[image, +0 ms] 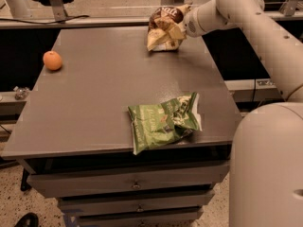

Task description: Move brown chip bag near orange

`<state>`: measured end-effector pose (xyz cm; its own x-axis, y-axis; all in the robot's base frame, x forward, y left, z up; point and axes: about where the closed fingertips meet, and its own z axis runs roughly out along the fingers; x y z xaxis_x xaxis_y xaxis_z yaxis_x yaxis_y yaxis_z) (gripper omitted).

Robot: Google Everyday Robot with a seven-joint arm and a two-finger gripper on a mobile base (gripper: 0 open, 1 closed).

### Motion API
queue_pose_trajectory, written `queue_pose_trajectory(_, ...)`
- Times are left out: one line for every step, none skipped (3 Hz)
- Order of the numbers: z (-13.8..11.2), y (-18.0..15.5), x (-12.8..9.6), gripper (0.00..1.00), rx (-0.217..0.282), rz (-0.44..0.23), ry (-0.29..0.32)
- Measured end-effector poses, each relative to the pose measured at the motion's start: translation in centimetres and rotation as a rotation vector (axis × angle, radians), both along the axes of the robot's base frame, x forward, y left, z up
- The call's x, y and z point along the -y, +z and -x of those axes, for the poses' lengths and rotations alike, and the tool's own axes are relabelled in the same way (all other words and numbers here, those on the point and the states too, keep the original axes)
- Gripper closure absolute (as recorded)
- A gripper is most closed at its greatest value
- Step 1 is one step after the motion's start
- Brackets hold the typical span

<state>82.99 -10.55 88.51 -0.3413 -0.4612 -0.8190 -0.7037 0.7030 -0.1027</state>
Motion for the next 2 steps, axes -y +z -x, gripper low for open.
queue_pose_trajectory(0.8,0.7,-0.4,1.0,0.024,0.006,0.032)
queue_pose_trajectory(2.2,1.4,-2.1,1.0,0.049,-0.014,0.129)
